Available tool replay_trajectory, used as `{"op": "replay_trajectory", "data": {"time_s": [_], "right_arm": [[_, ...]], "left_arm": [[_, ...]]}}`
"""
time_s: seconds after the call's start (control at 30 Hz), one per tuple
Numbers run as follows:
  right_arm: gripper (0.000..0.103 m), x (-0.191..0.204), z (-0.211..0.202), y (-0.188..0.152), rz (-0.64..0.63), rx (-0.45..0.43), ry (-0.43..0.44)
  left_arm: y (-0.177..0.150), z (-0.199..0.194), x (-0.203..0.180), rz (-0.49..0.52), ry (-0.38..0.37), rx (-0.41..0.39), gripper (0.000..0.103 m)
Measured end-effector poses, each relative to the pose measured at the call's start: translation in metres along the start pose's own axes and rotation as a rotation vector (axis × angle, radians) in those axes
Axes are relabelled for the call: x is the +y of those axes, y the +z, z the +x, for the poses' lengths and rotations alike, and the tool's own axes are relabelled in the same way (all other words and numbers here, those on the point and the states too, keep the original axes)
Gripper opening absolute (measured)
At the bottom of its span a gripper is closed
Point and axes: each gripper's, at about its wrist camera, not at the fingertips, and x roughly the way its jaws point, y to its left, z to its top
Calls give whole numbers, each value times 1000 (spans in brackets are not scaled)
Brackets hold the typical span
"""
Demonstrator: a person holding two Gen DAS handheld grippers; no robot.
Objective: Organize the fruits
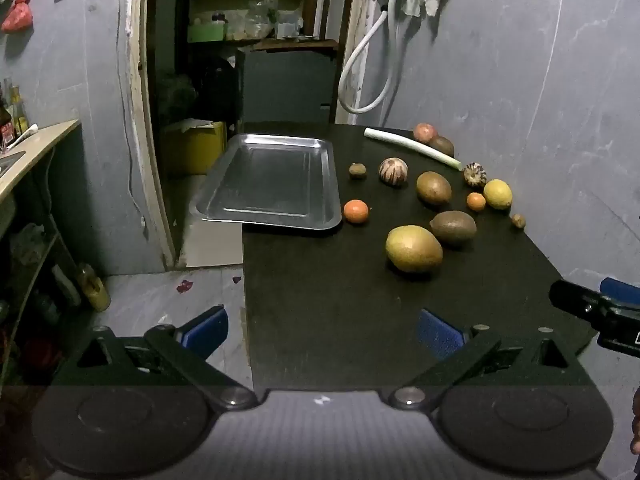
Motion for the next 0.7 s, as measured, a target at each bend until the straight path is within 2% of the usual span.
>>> {"op": "replay_trajectory", "data": {"time_s": [0.7], "right_arm": [[103,3,6,0,0,3,5]], "left_arm": [[-1,4,3,-1,8,18,102]]}}
